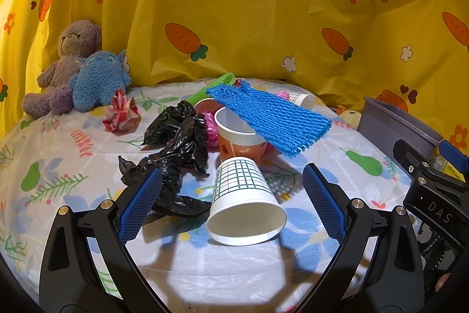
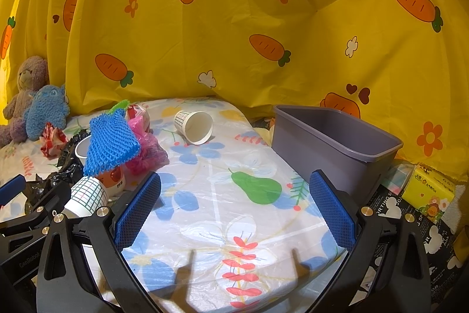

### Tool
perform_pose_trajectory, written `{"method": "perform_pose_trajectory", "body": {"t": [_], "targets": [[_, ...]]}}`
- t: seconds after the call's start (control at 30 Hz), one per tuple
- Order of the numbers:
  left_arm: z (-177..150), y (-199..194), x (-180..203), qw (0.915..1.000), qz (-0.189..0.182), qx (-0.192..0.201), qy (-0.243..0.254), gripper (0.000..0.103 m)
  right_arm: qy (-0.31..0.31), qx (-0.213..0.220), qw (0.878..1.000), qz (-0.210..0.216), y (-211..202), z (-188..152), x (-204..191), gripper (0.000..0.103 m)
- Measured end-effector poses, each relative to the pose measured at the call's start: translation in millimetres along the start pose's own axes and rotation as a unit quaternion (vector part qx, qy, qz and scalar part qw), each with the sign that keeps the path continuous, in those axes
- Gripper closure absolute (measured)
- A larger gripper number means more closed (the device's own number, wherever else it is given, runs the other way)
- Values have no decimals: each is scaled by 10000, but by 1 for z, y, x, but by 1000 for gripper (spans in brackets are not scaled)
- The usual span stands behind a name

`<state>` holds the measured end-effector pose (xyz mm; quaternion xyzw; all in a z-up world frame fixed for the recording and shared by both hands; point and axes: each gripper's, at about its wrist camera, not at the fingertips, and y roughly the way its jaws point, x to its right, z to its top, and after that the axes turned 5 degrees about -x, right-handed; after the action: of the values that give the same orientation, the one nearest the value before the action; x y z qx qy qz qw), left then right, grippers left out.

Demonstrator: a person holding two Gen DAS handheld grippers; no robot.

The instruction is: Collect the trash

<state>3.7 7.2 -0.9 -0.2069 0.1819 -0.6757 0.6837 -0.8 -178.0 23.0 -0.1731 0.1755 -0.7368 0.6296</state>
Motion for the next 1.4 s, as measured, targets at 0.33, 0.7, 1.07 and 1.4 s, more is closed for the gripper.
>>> {"method": "perform_pose_trajectory", "body": {"t": [0.33,0.7,1.07,1.4], "targets": [[1,2,3,10000,-12,1,-10,8,-32,-8,10000,-1,-1,-3,-5,5],[1,4,3,10000,-36,-4,-38,8,-31,-34,10000,9,0,-4,-5,5],[1,7,4,10000,-47,5,-52,8,-35,-96,9999,32,6,-6,-3,5],[-2,8,-3,9999,-64,-1,-154,8,-74,-127,9998,105,10,-8,-5,5]]}}
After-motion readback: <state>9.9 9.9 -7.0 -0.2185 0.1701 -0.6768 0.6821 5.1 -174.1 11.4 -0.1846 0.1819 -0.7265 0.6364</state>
